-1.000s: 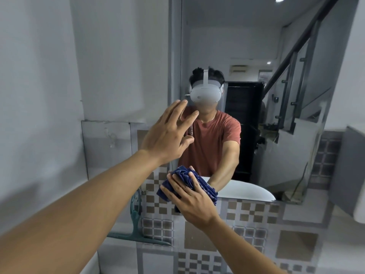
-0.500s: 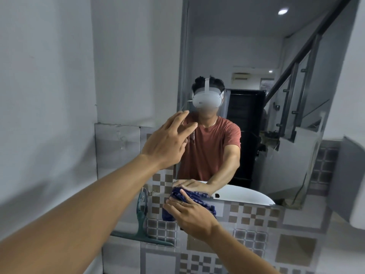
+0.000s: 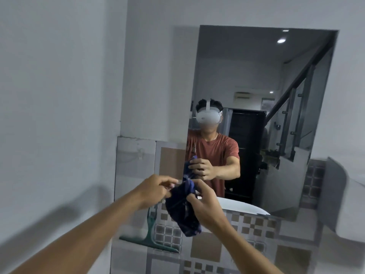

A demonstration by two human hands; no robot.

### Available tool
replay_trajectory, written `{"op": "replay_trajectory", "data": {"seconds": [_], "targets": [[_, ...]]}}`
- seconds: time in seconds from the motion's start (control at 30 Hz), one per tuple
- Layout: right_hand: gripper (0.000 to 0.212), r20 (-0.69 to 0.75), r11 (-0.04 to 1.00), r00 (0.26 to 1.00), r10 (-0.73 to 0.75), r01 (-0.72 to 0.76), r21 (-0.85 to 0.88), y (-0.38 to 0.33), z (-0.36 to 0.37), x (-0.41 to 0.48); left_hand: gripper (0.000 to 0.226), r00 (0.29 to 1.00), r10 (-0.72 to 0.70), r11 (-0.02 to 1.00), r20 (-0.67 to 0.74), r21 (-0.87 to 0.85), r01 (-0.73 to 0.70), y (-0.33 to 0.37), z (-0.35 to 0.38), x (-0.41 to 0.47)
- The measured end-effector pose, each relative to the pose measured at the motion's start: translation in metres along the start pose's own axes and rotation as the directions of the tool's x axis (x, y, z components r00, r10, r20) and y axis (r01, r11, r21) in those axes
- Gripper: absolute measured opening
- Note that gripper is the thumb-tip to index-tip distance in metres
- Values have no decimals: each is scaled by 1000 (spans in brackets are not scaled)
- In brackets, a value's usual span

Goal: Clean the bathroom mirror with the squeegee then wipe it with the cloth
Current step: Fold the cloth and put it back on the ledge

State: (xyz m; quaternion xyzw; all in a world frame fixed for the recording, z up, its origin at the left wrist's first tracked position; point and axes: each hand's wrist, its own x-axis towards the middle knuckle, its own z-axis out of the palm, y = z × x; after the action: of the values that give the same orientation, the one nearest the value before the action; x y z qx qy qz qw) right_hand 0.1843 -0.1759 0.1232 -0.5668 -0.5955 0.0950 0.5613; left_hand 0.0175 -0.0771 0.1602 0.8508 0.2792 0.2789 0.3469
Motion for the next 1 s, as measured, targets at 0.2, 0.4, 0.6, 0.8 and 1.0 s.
{"op": "replay_trajectory", "data": {"seconds": [0.2, 0.4, 0.6, 0.8, 1.0], "targets": [[61, 88, 979, 996, 8, -26, 204, -33, -10, 4, 4, 993, 27, 999, -115, -21, -30, 3, -13, -18], [61, 142, 991, 988, -58, 39, 131, -55, -7, 19, 11, 946, 67, 997, -316, 59, -51, 17, -42, -18], [37, 114, 991, 988, -109, 99, 91, -61, 13, 55, 4, 886, 126, 987, -446, 146, -67, 22, -73, -13], [33, 84, 978, 980, -178, 186, -94, -66, 37, 102, 17, 863, 127, 988, -489, 144, -64, 11, -106, 6], [26, 96, 811, 923, -374, 375, -448, -81, 56, 155, 11, 760, 148, 986, -633, 151, -67, 7, -128, 41]]}}
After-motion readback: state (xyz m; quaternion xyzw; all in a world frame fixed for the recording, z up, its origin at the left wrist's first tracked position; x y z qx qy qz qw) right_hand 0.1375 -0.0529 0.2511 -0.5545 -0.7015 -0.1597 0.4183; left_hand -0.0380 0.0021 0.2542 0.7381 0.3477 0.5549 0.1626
